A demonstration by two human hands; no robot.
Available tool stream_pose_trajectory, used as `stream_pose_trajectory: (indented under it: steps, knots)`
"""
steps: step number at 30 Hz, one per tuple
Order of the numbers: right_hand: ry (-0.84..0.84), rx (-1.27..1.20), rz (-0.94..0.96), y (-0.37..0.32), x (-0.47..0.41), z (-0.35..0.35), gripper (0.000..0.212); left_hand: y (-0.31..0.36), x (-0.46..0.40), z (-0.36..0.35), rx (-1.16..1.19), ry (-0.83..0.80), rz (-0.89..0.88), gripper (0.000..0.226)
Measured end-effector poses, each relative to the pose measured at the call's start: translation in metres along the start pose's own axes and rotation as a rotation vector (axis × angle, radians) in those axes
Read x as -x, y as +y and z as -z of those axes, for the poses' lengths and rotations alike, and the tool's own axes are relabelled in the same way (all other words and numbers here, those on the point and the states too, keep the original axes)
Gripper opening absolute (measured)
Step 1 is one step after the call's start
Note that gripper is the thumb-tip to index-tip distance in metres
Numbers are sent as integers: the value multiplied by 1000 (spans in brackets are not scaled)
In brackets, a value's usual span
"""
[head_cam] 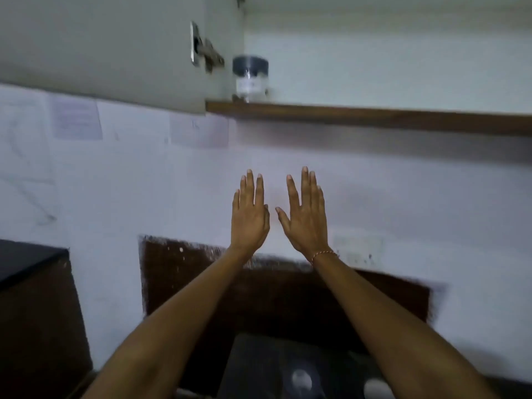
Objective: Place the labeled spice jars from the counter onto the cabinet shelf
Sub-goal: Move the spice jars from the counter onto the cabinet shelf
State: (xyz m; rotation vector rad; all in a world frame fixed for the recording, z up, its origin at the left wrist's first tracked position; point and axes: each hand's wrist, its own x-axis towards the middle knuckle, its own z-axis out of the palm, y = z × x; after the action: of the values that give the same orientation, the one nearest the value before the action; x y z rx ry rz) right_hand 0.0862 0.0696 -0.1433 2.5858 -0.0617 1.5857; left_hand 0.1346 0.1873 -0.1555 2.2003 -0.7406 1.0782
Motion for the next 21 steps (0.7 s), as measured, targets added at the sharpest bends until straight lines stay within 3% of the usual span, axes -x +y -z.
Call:
stream_pose_trajectory:
  steps: [9,17,21]
  knots:
    - [-385,-26,-90,13,170,-12,72,10,144,-51,64,-274,42,56]
    - [-878,-259,-219,28,292,-16,89,13,262,-101,114,-752,150,54]
    - [-1085,-339,-298,27,322,-28,94,12,287,-115,134,-918,237,59]
